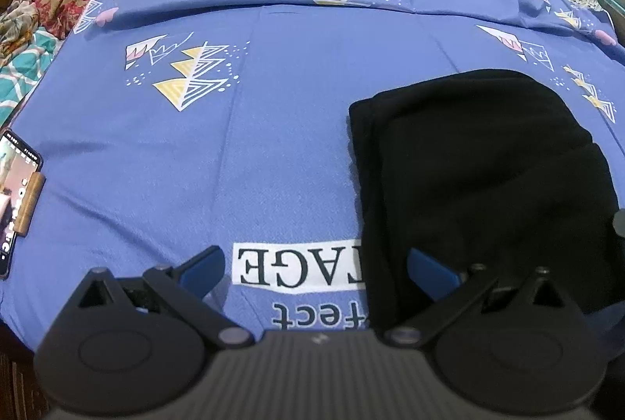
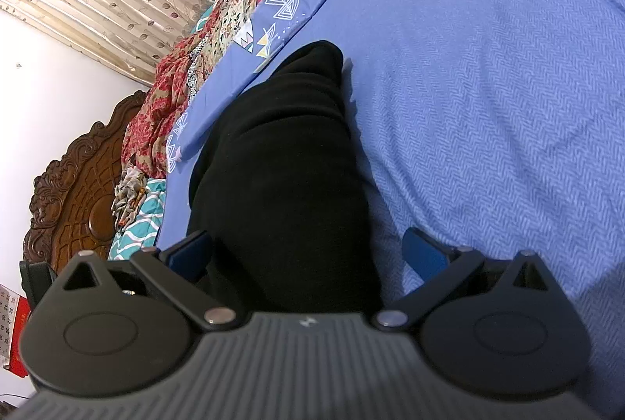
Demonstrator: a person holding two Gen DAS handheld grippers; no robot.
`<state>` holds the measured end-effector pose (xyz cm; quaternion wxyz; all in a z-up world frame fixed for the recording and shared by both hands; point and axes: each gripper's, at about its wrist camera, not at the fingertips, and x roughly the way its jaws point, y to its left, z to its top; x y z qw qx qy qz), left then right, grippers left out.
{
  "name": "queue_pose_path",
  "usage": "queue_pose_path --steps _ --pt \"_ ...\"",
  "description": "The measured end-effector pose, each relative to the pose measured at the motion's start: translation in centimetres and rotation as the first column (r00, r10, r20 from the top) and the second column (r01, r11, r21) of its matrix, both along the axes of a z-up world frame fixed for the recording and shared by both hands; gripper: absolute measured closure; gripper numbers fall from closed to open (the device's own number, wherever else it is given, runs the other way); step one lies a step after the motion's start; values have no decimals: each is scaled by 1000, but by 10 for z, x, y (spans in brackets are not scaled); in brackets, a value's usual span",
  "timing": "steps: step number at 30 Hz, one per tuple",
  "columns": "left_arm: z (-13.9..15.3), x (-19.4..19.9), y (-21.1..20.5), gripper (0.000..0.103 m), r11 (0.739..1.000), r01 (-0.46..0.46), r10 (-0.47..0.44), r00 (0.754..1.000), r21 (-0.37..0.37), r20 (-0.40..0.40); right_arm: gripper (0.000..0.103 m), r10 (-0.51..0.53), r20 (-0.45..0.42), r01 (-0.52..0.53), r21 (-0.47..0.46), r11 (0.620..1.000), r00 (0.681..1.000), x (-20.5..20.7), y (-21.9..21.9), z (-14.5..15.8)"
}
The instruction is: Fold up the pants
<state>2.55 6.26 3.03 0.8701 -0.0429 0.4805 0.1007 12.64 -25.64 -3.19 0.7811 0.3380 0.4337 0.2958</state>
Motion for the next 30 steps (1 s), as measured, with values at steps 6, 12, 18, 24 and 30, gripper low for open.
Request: queue_pose_path --steps 6,12,18,24,30 --pt "0 1 1 0 1000 -7 7 1000 -4 -6 0 -1 1 1 0 1000 1000 -1 0 0" --pt "0 0 3 0 1000 -8 8 1000 -8 -8 0 -1 1 1 0 1000 1000 -1 1 0" --pt "0 0 6 0 1000 -8 8 1000 -27 -8 0 0 3 0 -2 1000 1000 -1 0 0" --pt "0 -3 20 0 994 -5 6 1000 -114 7 0 8 15 -8 -27 1000 1000 -2 1 3" --pt "3 -3 50 0 954 -26 41 998 -300 46 0 8 46 -4 -87 996 999 -1 3 15"
